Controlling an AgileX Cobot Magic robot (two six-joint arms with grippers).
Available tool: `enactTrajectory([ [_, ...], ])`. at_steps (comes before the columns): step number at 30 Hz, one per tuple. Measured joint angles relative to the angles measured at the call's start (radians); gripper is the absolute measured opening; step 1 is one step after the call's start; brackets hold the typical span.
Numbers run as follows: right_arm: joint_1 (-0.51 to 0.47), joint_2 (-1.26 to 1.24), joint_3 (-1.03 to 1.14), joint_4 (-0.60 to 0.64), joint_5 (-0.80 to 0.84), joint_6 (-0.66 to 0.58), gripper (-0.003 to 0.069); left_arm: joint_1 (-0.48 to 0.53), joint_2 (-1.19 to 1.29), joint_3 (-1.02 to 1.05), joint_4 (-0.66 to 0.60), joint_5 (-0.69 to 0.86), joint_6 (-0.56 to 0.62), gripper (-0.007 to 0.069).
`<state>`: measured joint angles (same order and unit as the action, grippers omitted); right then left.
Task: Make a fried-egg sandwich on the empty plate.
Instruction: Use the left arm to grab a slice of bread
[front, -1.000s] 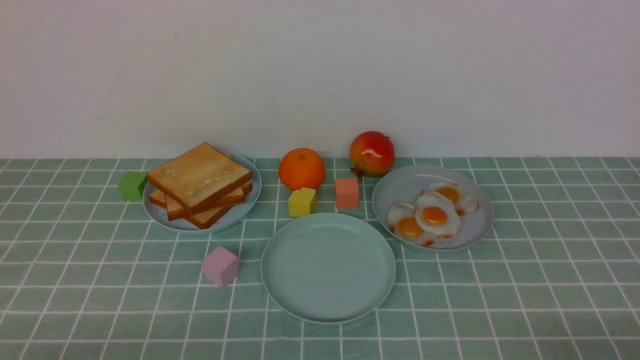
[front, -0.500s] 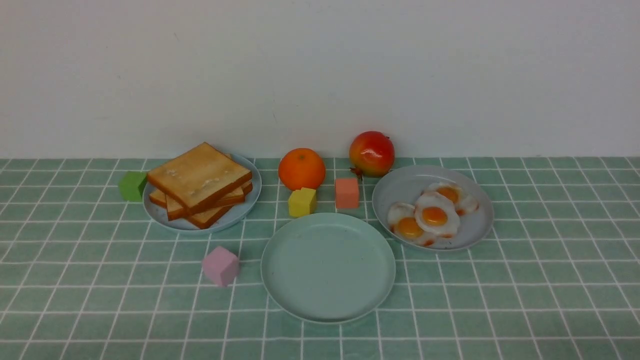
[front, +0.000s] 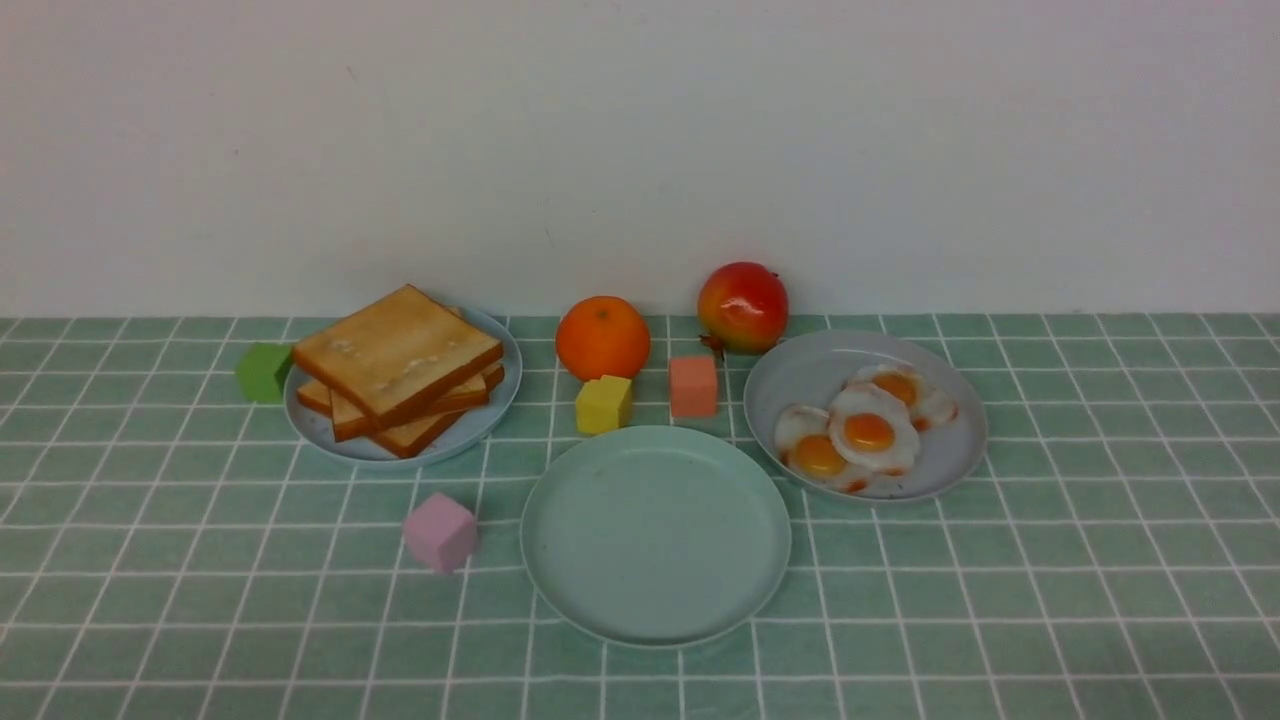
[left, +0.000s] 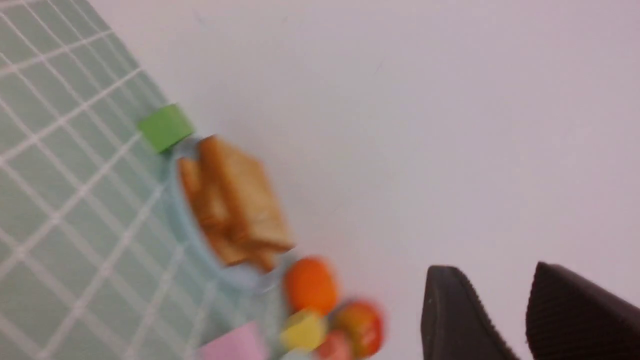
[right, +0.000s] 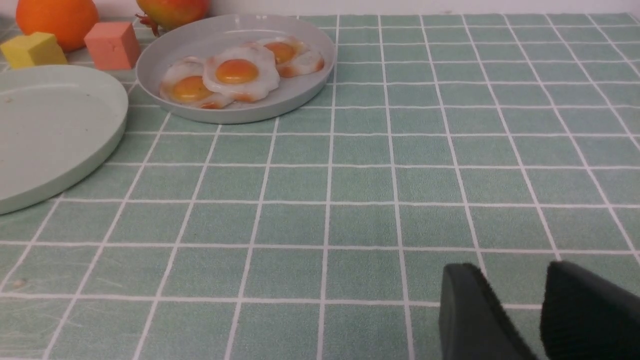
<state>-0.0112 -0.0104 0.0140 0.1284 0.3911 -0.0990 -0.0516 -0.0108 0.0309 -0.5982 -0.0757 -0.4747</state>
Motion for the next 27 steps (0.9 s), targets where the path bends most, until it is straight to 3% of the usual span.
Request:
enactTrajectory([
  [2, 0.0, 0.0, 0.0, 0.0, 0.0, 0.0, 0.0239, 0.0, 0.0, -0.004, -0.011, 0.006, -0.006, 0.0226],
  [7, 0.0, 0.0, 0.0, 0.0, 0.0, 0.0, 0.0239, 0.0, 0.032, -0.144, 0.085, 0.246, 0.063, 0.0138],
  [11, 0.0, 0.0, 0.0, -0.001, 0.0, 0.0, 0.0239, 0.0, 0.278, -0.436, 0.196, 0.551, 0.281, 0.0036],
  [13, 0.0, 0.0, 0.0, -0.006, -0.003, 0.0, 0.0239, -0.005, 0.344, -0.498, 0.209, 0.616, 0.333, 0.0024],
  [14, 0.0, 0.0, 0.0, -0.015, -0.012, 0.0, 0.0239, -0.04, 0.45, -0.6, 0.229, 0.715, 0.425, 0.001],
  [16, 0.0, 0.0, 0.004, -0.012, -0.025, 0.003, 0.0239, -0.092, 0.528, -0.676, 0.245, 0.777, 0.48, 0.0004],
  [21, 0.0, 0.0, 0.011, 0.239, -0.107, 0.174, 0.0239, -0.247, 0.71, -0.809, 0.284, 0.793, 0.514, 0.0003],
  [22, 0.0, 0.0, 0.011, 0.239, -0.112, 0.181, 0.0239, -0.251, 0.716, -0.809, 0.284, 0.789, 0.514, 0.0003],
  [25, 0.0, 0.0, 0.011, 0.433, -0.208, 0.265, 0.0239, -0.271, 0.831, -0.851, 0.289, 0.769, 0.514, 0.0003],
  [27, 0.0, 0.0, 0.006, 0.472, -0.221, 0.267, 0.0239, -0.272, 0.888, -0.881, 0.305, 0.792, 0.514, 0.0003],
])
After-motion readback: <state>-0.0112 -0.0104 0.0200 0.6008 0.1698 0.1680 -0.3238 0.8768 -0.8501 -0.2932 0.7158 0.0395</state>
